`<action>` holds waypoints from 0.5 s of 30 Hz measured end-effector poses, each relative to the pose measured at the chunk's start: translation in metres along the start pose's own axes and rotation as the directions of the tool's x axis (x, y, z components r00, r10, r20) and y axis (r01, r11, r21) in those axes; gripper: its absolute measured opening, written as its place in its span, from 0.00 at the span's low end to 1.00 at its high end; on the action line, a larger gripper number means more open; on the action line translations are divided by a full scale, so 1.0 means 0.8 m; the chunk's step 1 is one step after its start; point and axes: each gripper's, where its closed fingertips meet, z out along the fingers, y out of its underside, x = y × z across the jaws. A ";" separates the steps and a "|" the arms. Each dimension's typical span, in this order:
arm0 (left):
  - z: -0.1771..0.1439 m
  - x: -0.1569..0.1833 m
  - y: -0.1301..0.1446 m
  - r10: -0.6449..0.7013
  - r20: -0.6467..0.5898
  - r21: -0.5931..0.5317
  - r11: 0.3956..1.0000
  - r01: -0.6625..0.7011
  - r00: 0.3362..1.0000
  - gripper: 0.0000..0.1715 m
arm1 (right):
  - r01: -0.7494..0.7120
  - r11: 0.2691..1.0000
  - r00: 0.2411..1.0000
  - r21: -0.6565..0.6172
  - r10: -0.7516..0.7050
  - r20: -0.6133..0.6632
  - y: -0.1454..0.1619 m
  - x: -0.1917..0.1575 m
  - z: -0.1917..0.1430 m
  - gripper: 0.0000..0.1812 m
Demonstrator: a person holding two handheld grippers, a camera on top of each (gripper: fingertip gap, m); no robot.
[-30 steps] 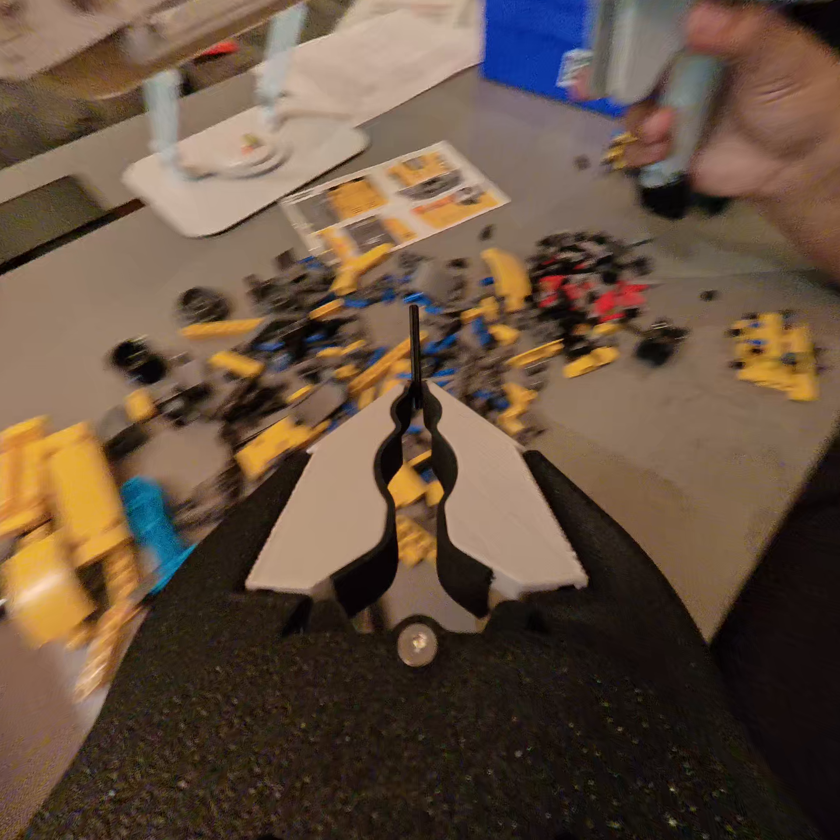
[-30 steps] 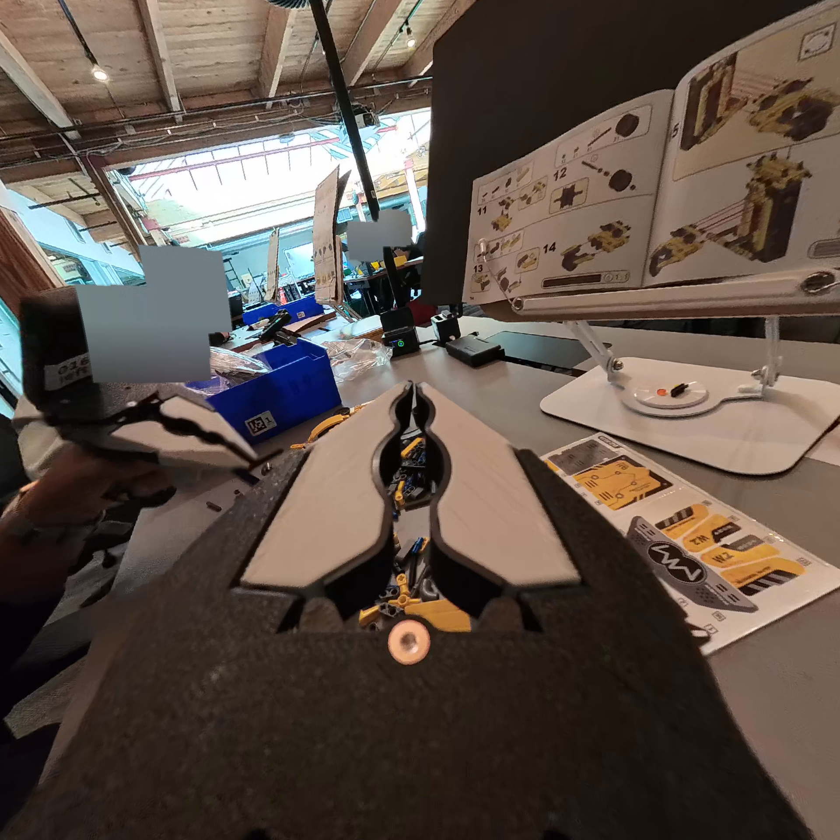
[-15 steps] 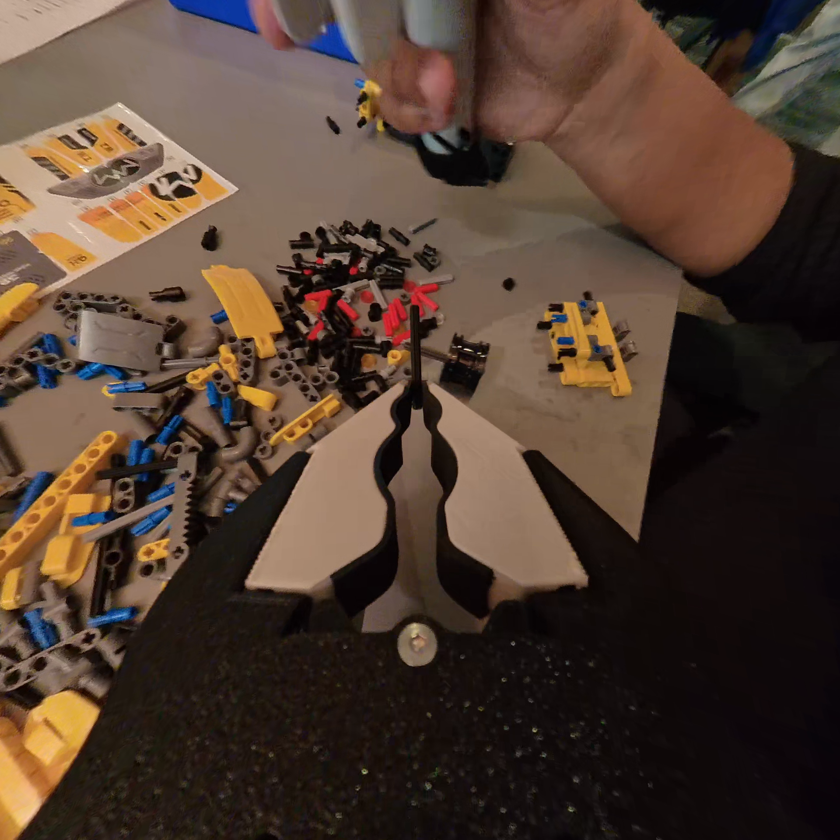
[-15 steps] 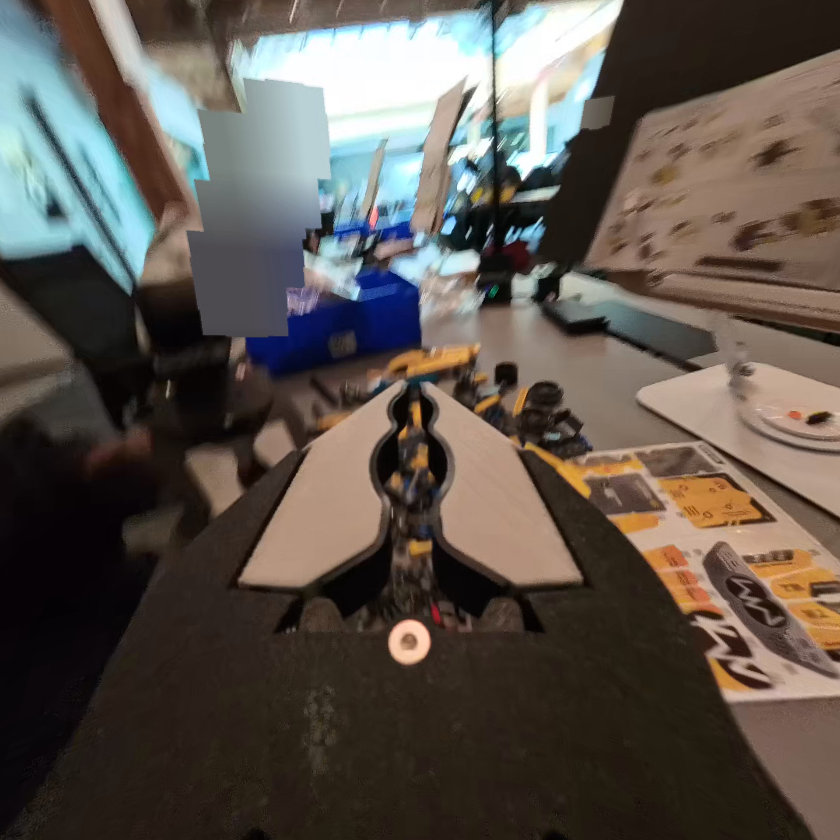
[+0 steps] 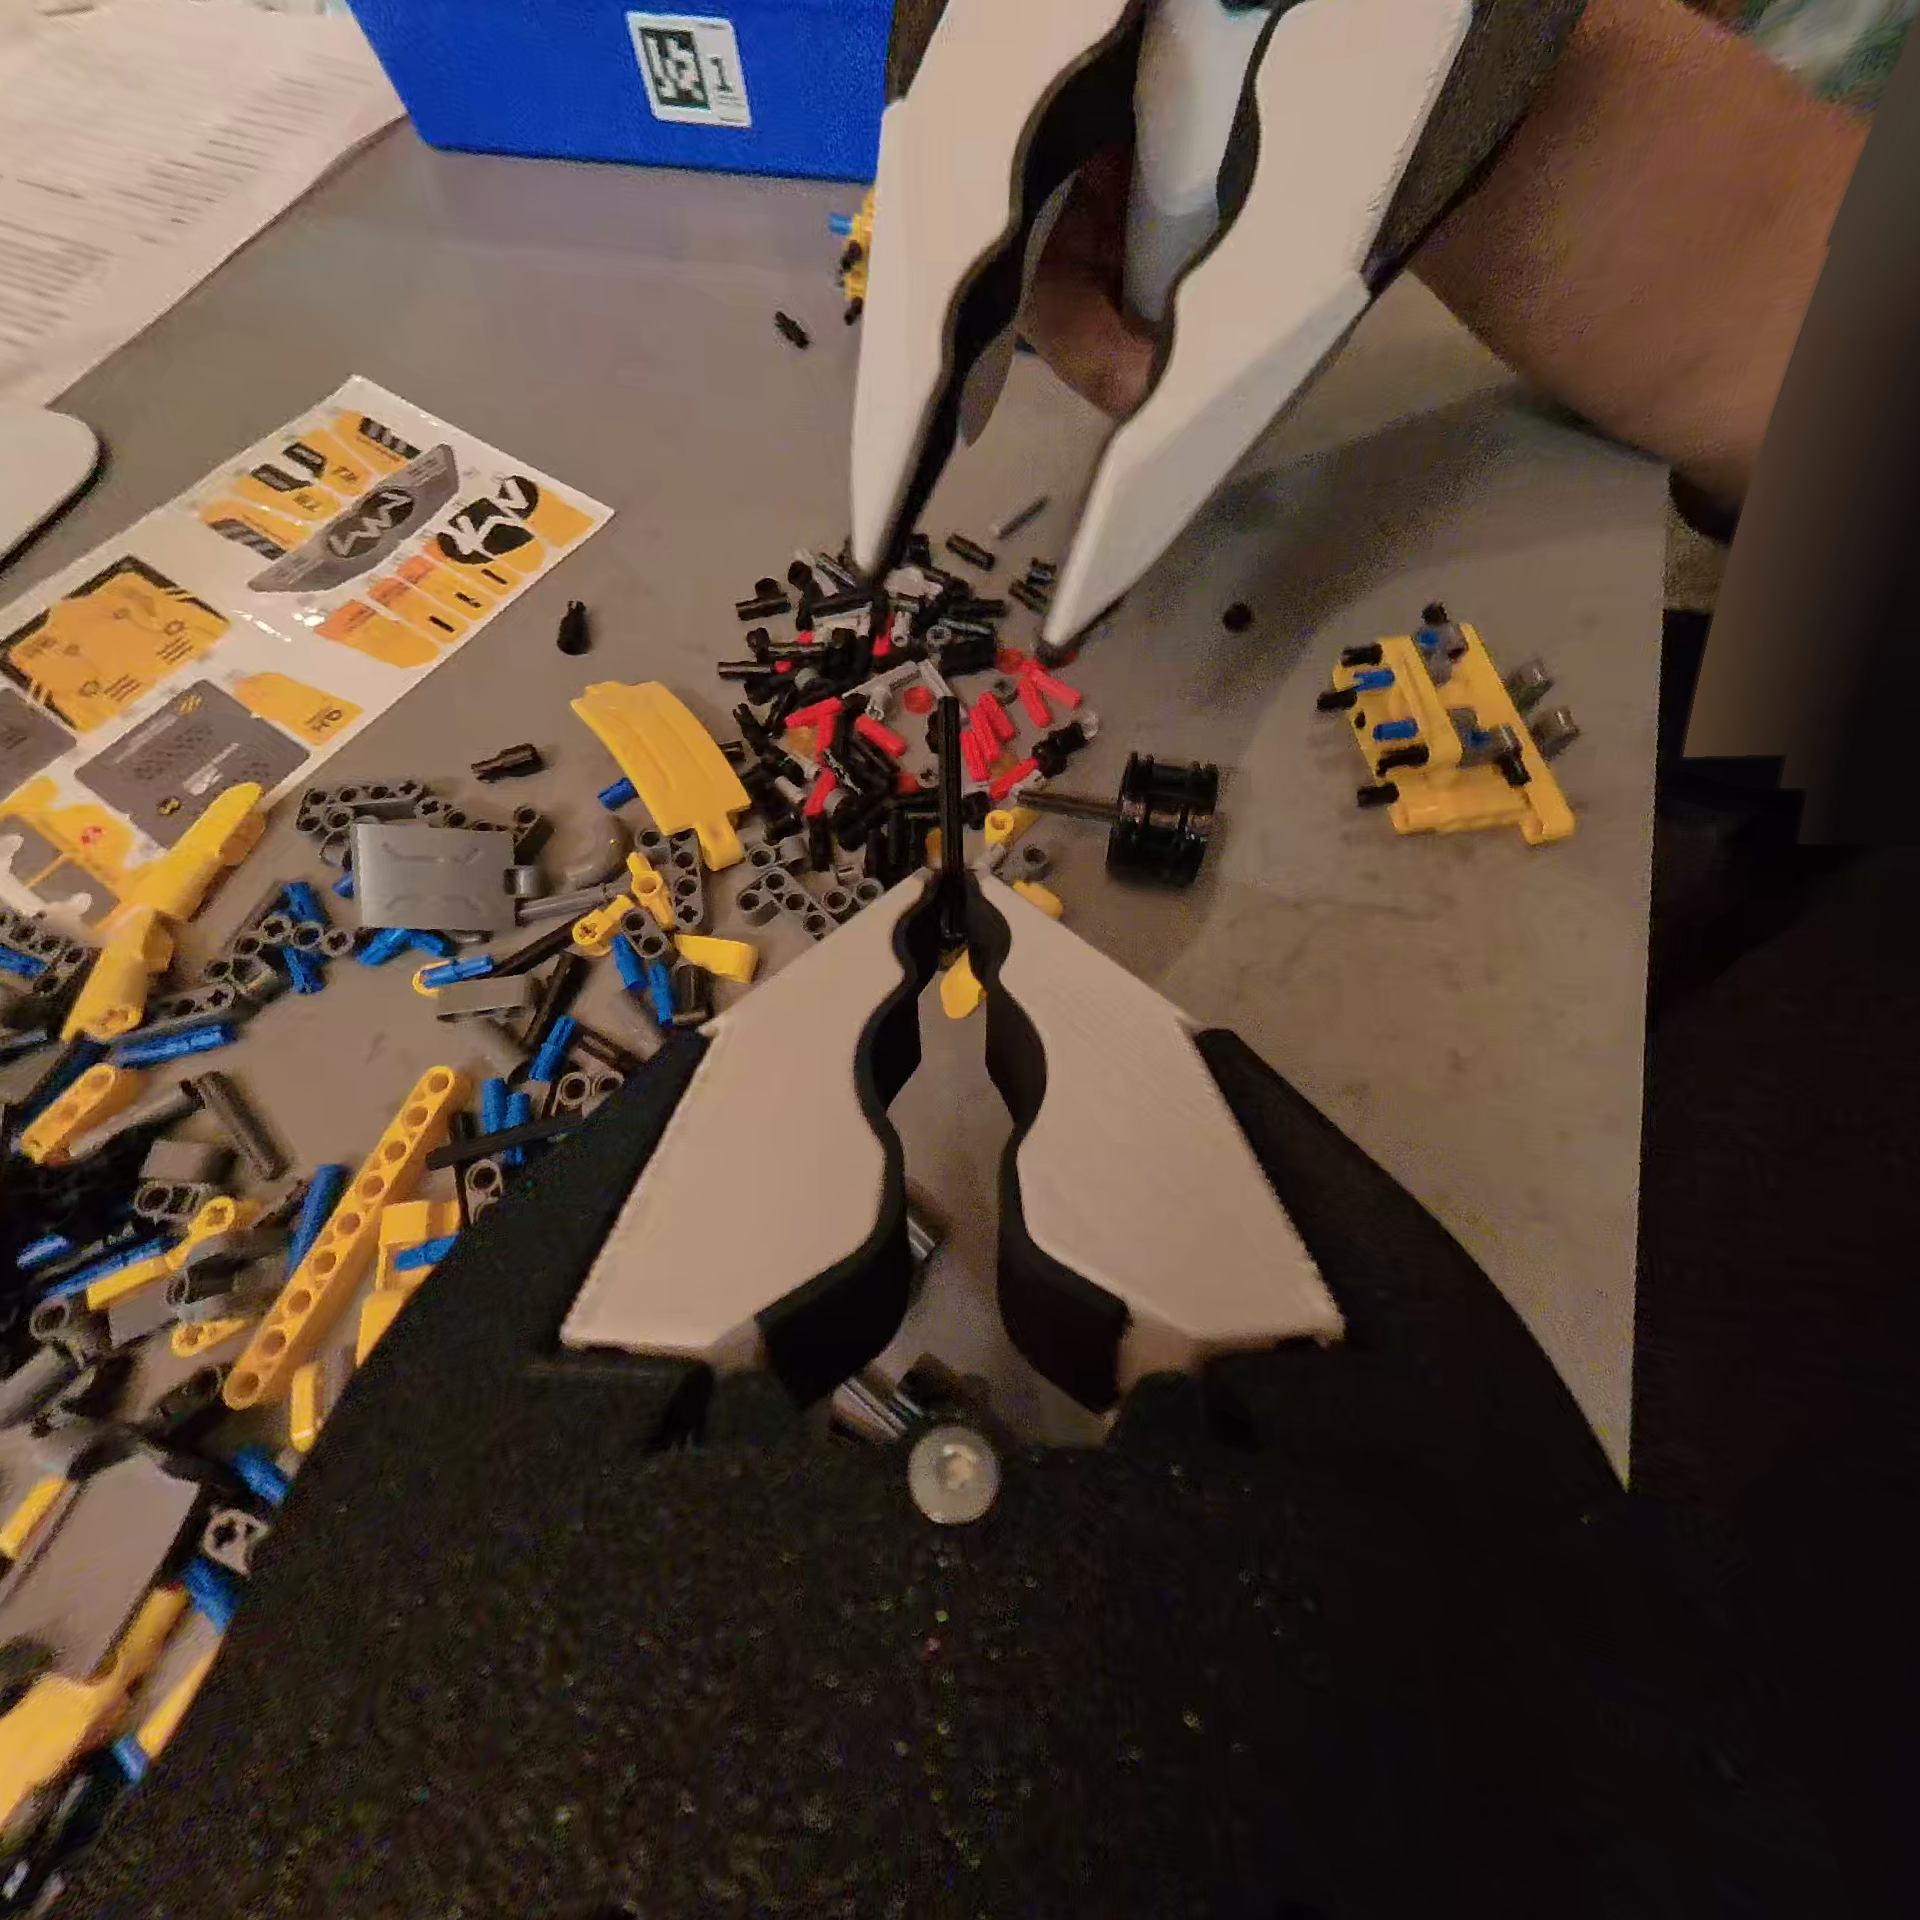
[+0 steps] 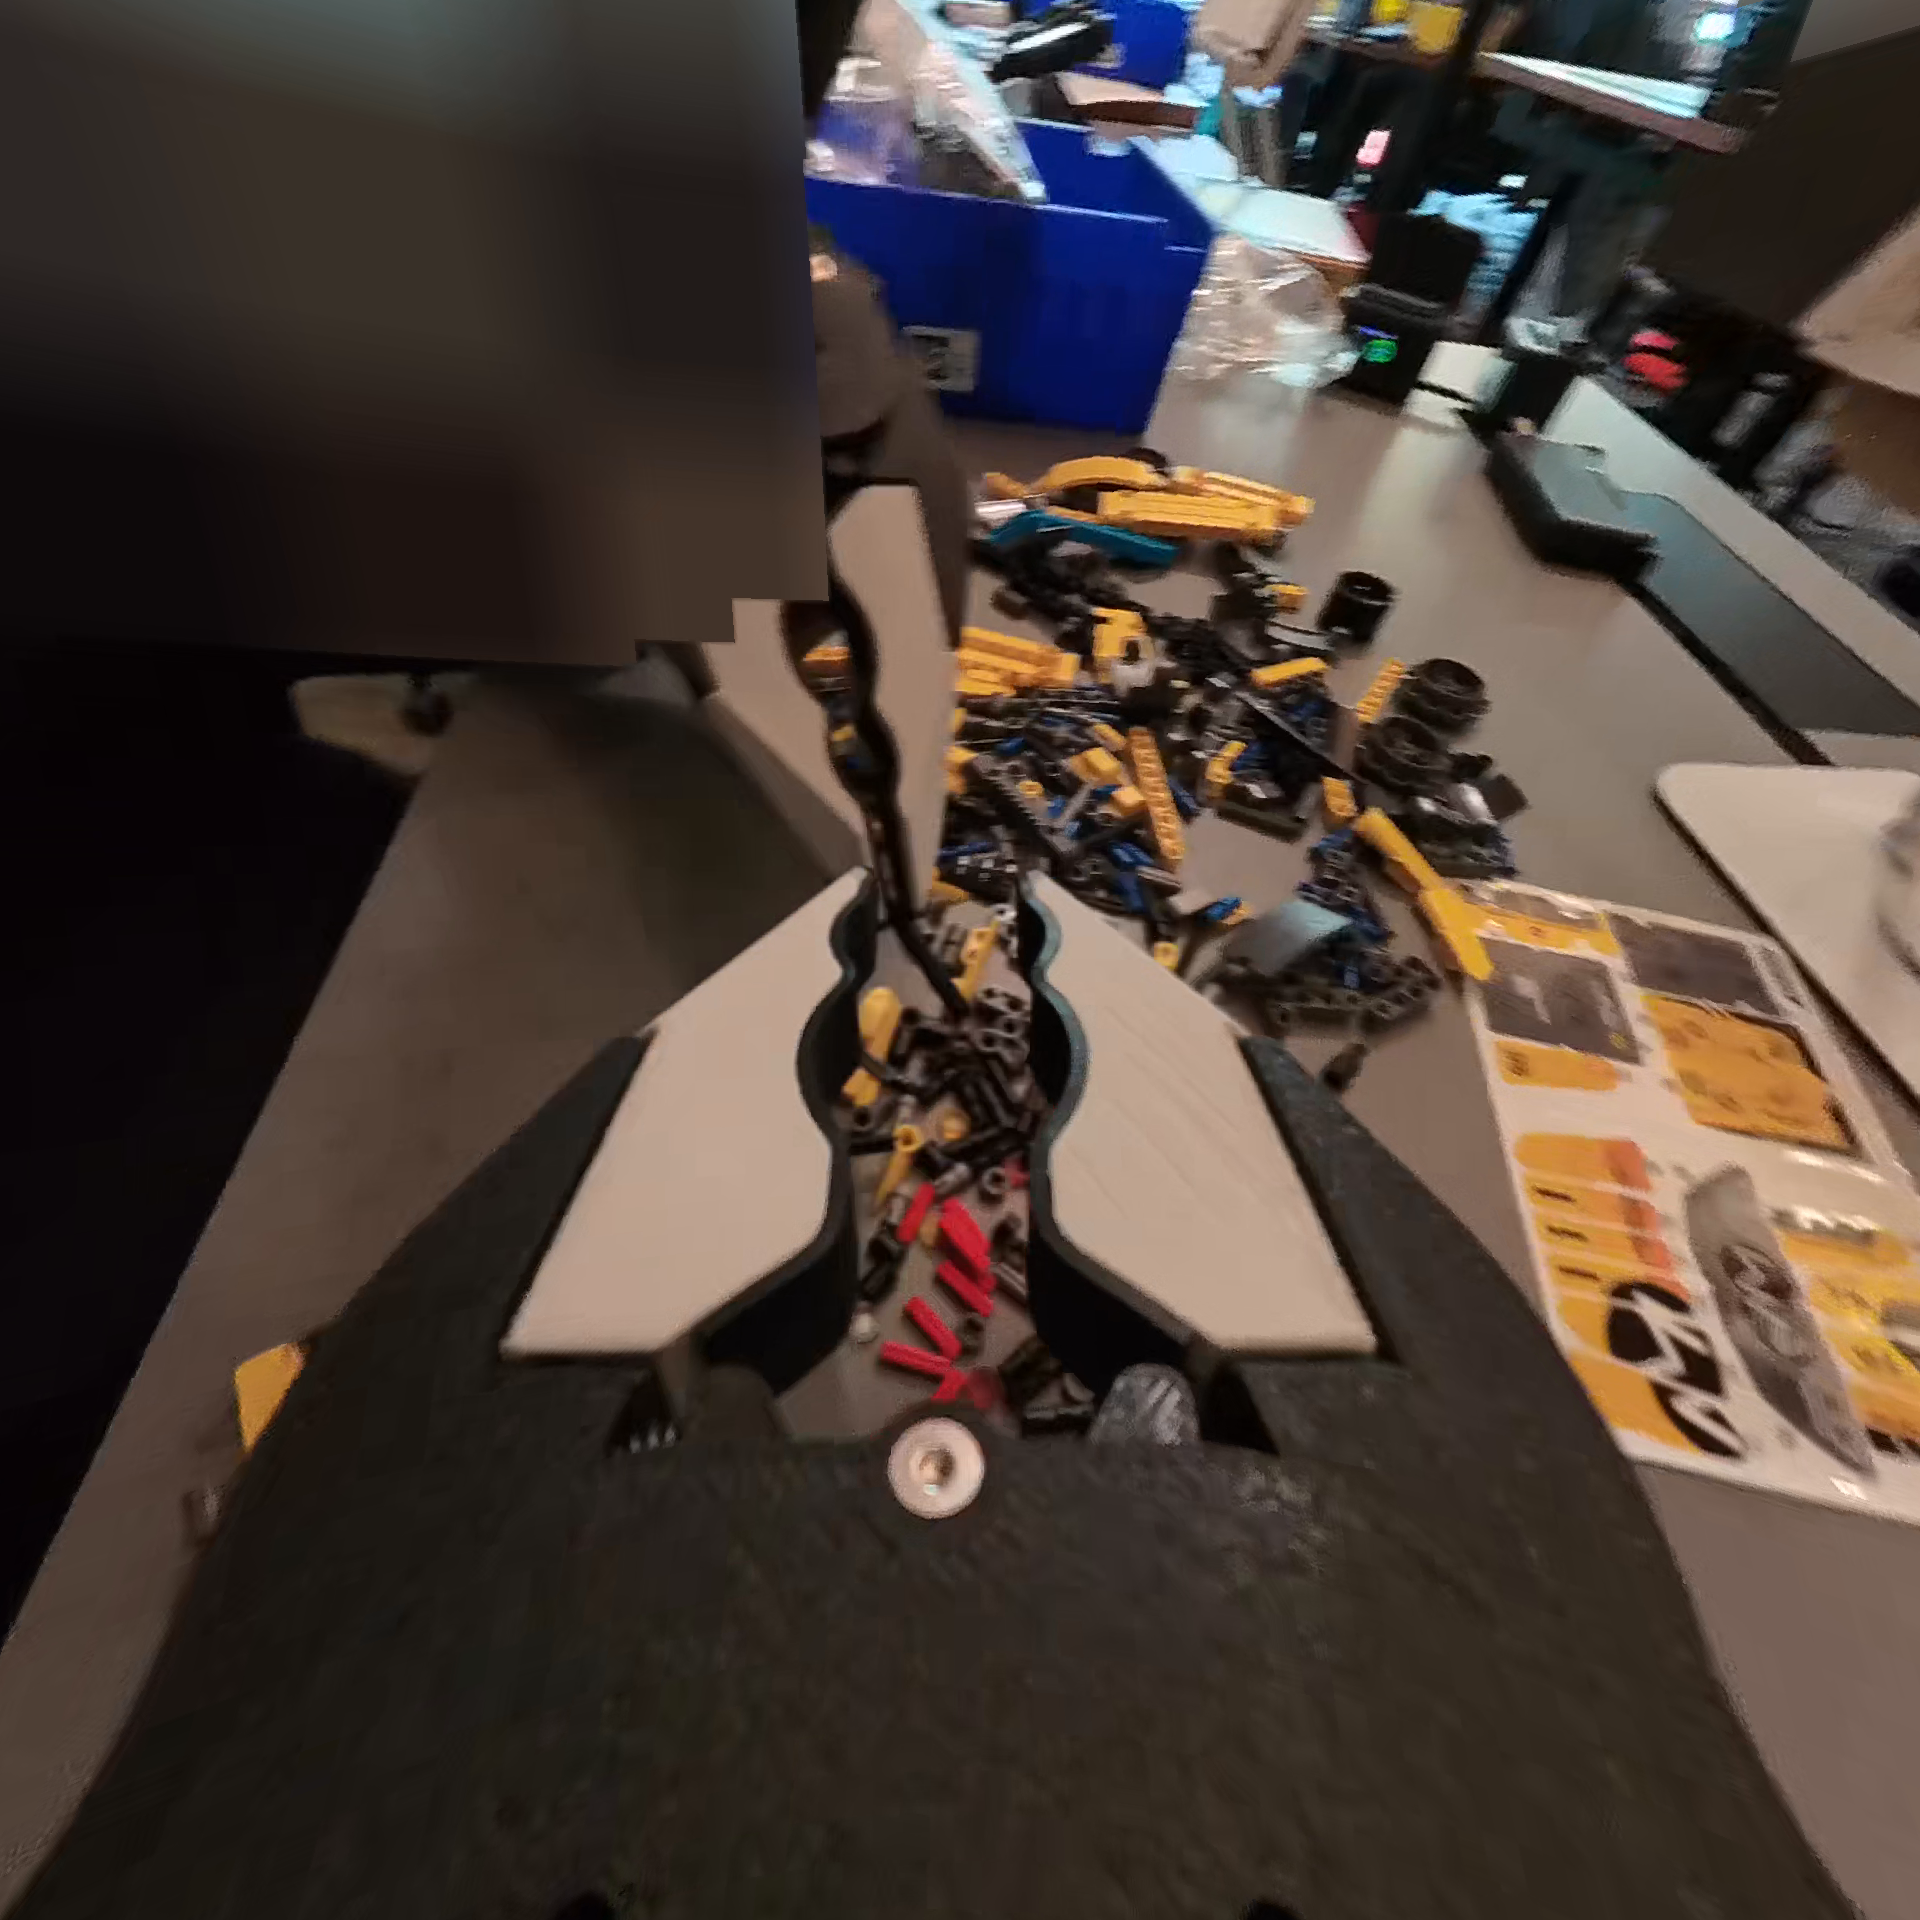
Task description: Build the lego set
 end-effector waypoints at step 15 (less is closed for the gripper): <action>-0.002 0.034 -0.004 0.150 -0.147 0.054 0.988 -0.144 0.978 0.02 | 0.012 0.998 0.974 -0.061 0.002 0.225 0.024 -0.043 0.001 0.15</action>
